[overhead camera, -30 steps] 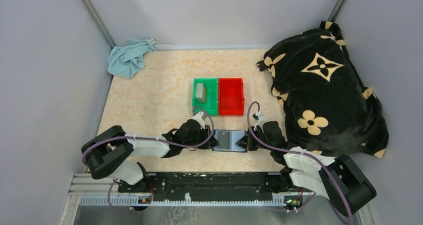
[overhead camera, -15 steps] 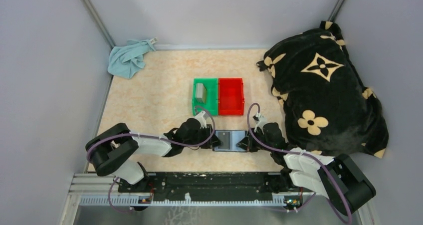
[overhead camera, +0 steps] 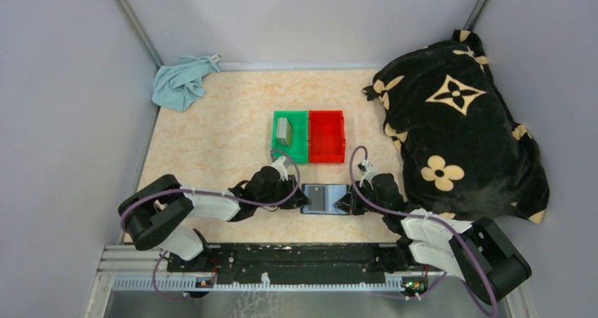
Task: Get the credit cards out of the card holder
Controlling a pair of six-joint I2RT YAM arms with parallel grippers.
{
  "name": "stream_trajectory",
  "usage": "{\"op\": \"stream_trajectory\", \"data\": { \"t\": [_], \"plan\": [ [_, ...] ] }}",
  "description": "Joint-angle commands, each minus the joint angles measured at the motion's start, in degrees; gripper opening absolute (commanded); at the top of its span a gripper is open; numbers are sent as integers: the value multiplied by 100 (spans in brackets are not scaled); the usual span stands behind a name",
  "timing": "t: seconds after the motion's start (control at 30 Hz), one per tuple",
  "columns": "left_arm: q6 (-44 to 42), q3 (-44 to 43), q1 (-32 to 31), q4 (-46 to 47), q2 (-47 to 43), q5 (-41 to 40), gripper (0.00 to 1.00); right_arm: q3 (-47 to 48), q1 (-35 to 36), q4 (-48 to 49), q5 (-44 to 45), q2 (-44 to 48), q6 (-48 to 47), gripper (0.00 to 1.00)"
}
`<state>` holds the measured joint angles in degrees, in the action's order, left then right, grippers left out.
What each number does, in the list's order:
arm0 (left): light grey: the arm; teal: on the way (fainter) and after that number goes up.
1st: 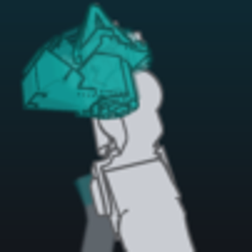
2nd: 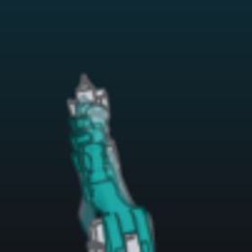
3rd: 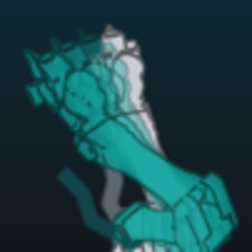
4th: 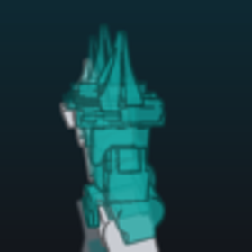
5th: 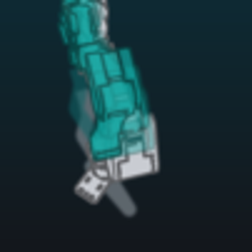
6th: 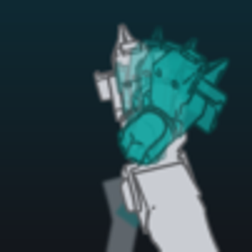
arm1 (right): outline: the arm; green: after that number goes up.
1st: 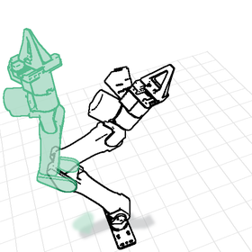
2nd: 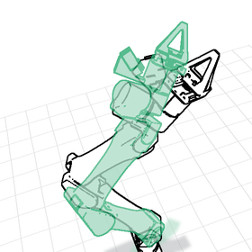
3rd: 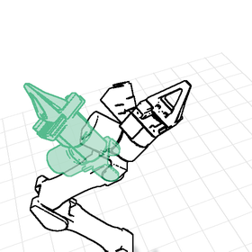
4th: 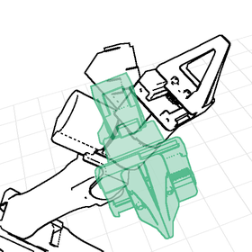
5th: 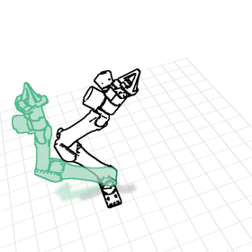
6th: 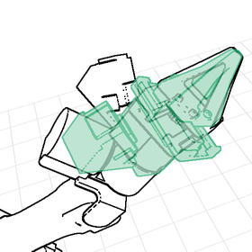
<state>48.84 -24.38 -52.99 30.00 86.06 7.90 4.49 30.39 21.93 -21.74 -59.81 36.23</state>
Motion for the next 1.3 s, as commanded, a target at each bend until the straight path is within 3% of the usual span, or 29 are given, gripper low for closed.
{"op": "stream_trajectory", "data": {
  "t": [0.0,1.27],
  "plan": [
    [-18,57,14,100,-45,-13,31,8,55,206,99,-19,-53,0],
    [429,-702,88,1636,1073,1234,32,-59,56,197,142,-40,-70,0]
  ]
}}
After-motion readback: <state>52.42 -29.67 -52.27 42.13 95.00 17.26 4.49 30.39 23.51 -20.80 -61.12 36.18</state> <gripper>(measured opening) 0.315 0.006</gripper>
